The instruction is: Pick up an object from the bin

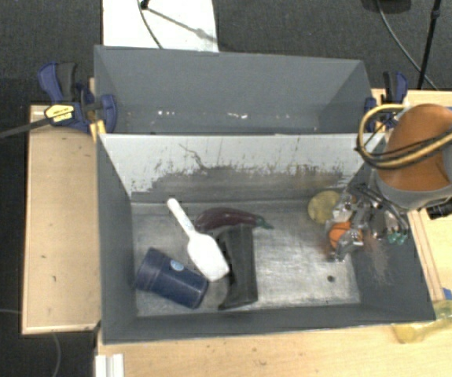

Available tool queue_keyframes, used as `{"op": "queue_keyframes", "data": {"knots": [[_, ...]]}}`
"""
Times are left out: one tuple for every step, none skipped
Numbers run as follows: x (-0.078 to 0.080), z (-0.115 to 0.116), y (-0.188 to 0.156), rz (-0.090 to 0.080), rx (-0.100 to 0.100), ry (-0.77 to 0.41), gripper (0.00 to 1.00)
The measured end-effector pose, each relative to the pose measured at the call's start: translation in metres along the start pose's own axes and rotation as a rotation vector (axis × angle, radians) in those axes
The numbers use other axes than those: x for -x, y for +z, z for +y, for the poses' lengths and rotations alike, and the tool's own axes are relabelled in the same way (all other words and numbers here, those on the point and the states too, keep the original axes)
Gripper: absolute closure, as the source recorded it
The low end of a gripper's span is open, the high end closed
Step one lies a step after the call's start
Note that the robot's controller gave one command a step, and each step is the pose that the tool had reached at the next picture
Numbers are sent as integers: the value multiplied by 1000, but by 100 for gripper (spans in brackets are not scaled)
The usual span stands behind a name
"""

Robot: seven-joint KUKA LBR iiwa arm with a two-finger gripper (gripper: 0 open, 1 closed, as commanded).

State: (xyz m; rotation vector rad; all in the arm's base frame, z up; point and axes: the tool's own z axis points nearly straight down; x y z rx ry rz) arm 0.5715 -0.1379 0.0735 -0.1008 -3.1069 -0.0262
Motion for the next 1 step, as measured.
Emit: {"op": "queue_keyframes", "data": {"knots": [[13, 38, -151, -39, -16, -36, 100]]}}
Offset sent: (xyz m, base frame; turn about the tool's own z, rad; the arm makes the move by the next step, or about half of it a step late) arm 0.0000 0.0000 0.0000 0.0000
